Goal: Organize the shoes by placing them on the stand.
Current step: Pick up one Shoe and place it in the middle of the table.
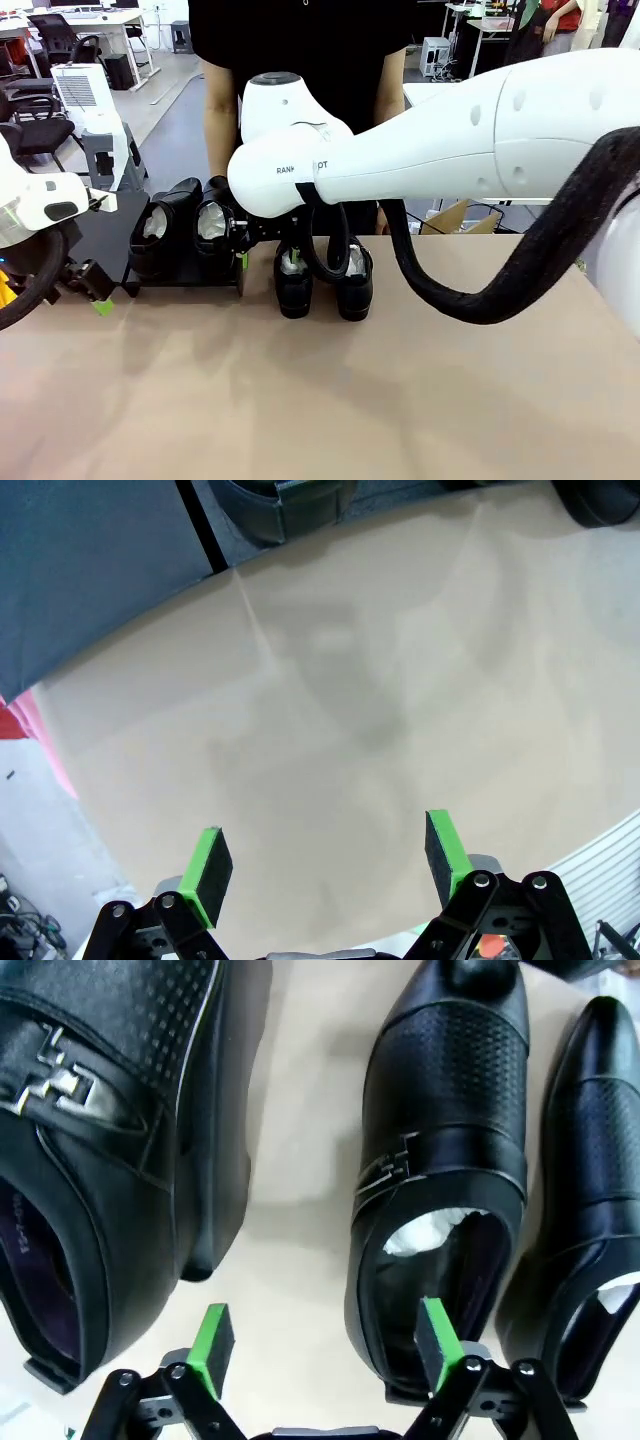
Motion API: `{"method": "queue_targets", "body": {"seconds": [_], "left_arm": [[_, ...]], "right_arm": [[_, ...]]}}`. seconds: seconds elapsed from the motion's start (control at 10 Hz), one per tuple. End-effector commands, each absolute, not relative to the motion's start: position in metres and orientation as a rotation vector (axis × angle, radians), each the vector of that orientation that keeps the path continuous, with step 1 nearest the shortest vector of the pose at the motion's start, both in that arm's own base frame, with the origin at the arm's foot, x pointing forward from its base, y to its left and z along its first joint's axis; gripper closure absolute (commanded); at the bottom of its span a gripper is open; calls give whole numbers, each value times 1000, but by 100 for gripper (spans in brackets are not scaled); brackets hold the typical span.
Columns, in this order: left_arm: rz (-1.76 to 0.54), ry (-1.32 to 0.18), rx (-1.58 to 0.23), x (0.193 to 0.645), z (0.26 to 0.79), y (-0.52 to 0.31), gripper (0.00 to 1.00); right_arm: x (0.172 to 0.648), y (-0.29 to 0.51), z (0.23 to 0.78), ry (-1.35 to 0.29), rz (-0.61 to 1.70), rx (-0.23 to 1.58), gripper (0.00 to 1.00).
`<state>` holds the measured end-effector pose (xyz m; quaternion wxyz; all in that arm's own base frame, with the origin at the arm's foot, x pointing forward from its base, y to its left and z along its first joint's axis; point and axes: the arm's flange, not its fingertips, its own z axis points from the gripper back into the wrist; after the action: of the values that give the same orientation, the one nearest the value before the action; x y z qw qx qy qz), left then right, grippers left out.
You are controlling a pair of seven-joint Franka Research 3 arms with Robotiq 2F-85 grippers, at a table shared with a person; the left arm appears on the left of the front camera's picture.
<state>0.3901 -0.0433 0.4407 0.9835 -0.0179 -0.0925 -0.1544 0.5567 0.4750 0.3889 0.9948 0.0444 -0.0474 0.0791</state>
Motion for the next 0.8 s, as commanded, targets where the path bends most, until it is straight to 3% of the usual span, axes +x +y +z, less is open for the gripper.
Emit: {"method": "queue_targets", "body": {"seconds": [0.0, 0.1, 0.7], "left_arm": [[-310, -193, -36, 391, 441, -42, 0], [-310, -193, -36, 391, 441, -42, 0], [-310, -193, -36, 391, 441, -42, 0]], "right_arm": [[564, 481, 395, -88, 89, 74, 32], [566, 481, 393, -86, 80, 77, 44], [583, 493, 368, -42, 67, 4, 44]]}}
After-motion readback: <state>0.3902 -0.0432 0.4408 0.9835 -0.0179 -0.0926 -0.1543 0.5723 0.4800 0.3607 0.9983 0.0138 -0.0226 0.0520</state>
